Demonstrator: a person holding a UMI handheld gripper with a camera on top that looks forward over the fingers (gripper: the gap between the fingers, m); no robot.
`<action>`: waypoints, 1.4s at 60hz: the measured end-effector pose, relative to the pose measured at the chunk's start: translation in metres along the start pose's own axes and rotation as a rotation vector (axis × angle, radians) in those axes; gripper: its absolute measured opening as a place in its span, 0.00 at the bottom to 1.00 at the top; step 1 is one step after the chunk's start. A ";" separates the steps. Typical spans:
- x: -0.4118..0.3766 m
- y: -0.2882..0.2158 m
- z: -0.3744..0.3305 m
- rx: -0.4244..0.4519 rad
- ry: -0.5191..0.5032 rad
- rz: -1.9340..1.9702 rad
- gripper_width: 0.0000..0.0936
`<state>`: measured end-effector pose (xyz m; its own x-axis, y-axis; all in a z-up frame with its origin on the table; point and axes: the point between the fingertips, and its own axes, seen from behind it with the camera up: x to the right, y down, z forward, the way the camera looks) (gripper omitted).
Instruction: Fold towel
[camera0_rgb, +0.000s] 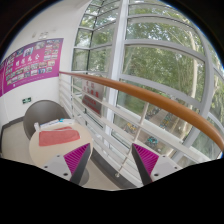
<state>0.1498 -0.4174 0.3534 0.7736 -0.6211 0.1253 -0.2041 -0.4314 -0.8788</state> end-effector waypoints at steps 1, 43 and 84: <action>0.001 0.002 0.001 -0.007 0.000 -0.002 0.92; -0.398 0.135 0.117 -0.115 -0.426 -0.166 0.92; -0.615 0.152 0.340 -0.120 -0.518 -0.385 0.21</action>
<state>-0.1526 0.1216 -0.0139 0.9873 -0.0255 0.1566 0.1030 -0.6484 -0.7543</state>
